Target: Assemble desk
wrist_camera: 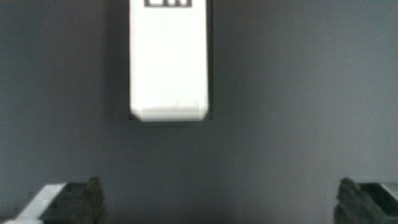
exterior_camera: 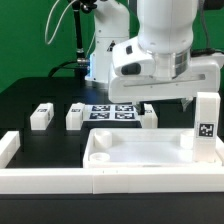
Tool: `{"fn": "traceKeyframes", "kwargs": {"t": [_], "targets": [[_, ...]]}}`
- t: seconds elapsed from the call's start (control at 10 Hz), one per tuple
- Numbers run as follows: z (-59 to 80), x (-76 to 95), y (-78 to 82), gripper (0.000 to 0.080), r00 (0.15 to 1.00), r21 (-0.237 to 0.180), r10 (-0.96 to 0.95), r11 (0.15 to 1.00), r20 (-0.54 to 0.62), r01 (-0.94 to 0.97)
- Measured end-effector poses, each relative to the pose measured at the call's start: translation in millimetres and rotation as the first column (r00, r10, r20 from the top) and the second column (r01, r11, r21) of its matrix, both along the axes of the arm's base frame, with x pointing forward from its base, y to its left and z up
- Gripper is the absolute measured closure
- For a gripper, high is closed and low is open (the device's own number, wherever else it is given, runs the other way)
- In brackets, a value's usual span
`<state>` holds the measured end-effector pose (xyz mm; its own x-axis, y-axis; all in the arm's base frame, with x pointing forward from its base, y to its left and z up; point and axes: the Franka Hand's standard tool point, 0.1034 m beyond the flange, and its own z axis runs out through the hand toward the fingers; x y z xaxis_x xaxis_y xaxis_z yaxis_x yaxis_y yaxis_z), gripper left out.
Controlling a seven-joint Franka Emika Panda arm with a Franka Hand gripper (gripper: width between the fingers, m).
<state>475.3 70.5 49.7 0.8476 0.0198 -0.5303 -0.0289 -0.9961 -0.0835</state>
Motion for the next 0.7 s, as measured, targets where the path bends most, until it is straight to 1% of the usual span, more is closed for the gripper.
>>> {"fn": "traceKeyframes", "kwargs": {"t": [0.1,0.3,0.4,0.5,0.6,0.7], "targets": [[-2.2,2.9,0.3,0.0150,0.998,0.004,0.003,1.000,-0.058,-0.002],[-5.3,-2.3,-0.9,0.0150,0.984,0.013,0.011,1.000,-0.176,-0.009],[-10.1,-16.8,-6.5,0.0150,0.963,0.012,0.018,1.000,-0.267,-0.016],[-14.3,-23.1,-5.7,0.0150,0.945,0.014,0.024,1.000,-0.326,-0.020],[-15.4,-21.0,-5.1,0.0150,0.936,0.016,0.027,1.000,-0.350,-0.022],[-17.2,-18.5,-5.3,0.0150,0.941,0.015,0.026,1.000,-0.339,-0.022]]}}
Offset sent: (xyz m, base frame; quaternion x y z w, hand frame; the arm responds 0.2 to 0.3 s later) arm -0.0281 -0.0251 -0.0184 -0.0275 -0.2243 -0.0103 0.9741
